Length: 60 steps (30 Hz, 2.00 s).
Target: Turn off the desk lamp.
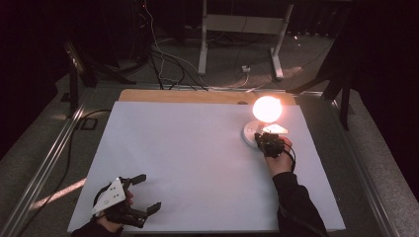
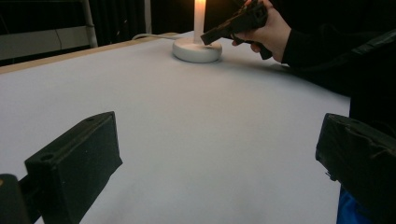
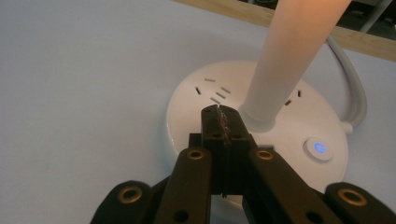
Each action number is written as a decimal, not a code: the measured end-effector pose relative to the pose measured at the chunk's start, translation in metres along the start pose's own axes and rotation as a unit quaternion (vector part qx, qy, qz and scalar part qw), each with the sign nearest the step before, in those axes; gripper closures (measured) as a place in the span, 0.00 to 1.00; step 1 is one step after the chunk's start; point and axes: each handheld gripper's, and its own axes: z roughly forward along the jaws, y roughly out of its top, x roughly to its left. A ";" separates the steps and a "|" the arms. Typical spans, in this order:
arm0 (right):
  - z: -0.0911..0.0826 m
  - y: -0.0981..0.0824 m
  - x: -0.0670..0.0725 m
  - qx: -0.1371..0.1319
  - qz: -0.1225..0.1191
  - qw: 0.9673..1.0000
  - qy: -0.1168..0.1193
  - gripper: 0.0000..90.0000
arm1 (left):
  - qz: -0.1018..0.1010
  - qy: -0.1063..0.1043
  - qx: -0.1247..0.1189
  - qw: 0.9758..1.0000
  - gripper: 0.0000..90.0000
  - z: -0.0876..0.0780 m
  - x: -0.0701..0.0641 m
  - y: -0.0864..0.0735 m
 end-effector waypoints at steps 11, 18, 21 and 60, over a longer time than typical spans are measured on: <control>-0.016 0.017 -0.003 -0.023 0.011 1.000 0.009 1.00 | 0.001 0.000 0.001 1.000 0.01 0.000 0.000 0.000; -0.014 0.015 -0.003 -0.017 0.011 1.000 0.008 1.00 | 0.000 0.000 0.001 1.000 0.01 0.000 0.000 0.000; -0.012 0.013 -0.003 -0.014 0.012 1.000 0.009 1.00 | 0.000 0.000 0.001 1.000 0.01 0.000 0.000 0.000; -0.013 0.008 -0.006 -0.023 0.025 0.999 0.016 1.00 | -0.001 -0.002 -0.001 1.000 0.01 0.000 0.000 0.000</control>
